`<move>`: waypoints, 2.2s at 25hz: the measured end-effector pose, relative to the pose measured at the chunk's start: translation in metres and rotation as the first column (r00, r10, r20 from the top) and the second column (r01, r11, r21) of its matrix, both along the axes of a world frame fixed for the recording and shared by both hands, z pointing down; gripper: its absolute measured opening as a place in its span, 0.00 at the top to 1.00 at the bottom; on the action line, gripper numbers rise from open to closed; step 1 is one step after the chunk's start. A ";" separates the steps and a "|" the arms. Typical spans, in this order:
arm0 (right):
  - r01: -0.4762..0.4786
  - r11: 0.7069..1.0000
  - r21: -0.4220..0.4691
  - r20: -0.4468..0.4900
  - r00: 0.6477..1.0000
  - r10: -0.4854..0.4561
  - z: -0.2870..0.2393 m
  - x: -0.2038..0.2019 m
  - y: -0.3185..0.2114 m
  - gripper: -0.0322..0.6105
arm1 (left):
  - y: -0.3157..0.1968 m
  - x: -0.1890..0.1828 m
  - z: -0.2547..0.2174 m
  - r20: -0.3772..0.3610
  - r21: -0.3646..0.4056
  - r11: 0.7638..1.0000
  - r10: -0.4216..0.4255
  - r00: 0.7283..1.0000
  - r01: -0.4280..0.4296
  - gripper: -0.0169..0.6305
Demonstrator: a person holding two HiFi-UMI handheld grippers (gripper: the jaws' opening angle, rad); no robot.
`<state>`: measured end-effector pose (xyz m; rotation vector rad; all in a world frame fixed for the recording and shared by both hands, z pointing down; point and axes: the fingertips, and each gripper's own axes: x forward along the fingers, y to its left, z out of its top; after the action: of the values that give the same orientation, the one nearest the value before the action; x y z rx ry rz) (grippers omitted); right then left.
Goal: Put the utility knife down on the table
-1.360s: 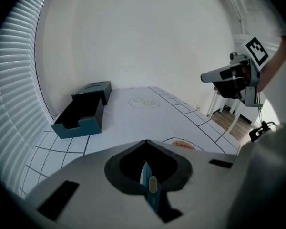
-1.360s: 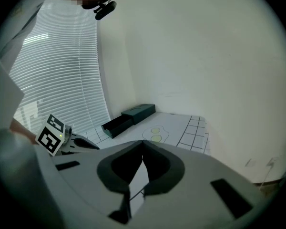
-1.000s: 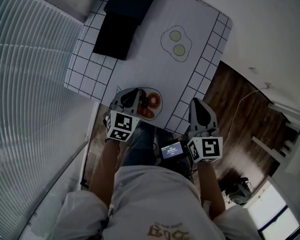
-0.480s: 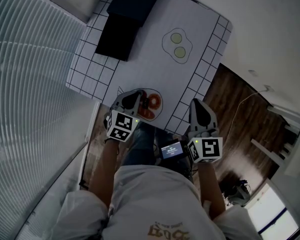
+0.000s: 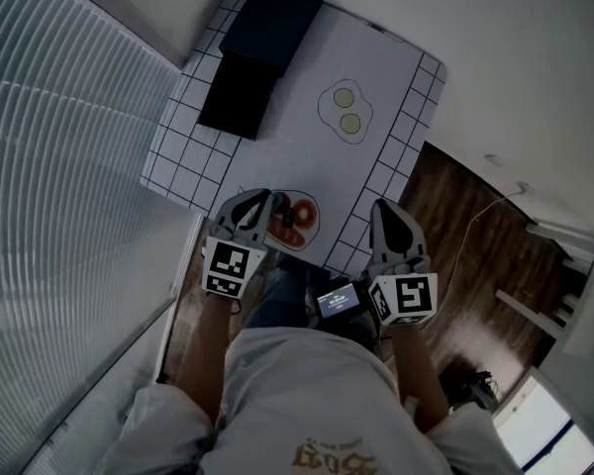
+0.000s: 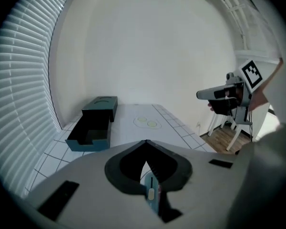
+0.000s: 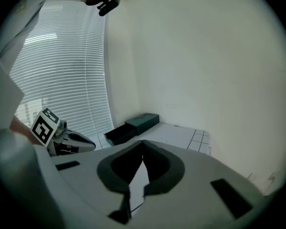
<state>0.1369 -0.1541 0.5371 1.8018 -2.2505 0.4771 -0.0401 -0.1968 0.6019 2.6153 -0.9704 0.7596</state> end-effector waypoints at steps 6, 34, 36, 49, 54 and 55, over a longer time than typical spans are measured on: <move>0.034 0.999 0.032 -0.019 0.999 -0.033 -0.022 -0.003 -0.004 0.94 | -0.007 0.001 -0.050 -0.063 0.082 0.995 -0.043 0.997 0.048 0.96; 0.087 0.970 0.228 -0.039 0.996 -0.080 -0.143 -0.021 -0.001 0.94 | 0.011 -0.028 -0.233 -0.348 0.347 0.894 -0.159 0.924 0.284 0.96; 0.089 0.967 0.238 -0.032 0.996 -0.083 -0.148 -0.026 -0.002 0.94 | 0.010 -0.031 -0.239 -0.350 0.360 0.887 -0.159 0.923 0.289 0.96; 0.107 0.954 0.282 -0.030 0.994 -0.103 -0.166 -0.041 -0.007 0.94 | 0.011 -0.022 -0.261 -0.316 0.433 0.866 -0.115 0.942 0.251 0.96; 0.108 0.956 0.274 -0.033 0.994 -0.103 -0.163 -0.042 -0.009 0.94 | 0.008 -0.022 -0.263 -0.328 0.425 0.869 -0.113 0.938 0.254 0.96; 0.108 0.956 0.275 -0.034 0.994 -0.103 -0.162 -0.042 -0.011 0.94 | 0.007 -0.022 -0.263 -0.330 0.419 0.872 -0.114 0.937 0.254 0.96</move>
<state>0.0950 -0.1650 0.3752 1.7847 -2.4869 0.1289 -0.0617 -0.1896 0.3394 2.8378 -1.4195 0.0813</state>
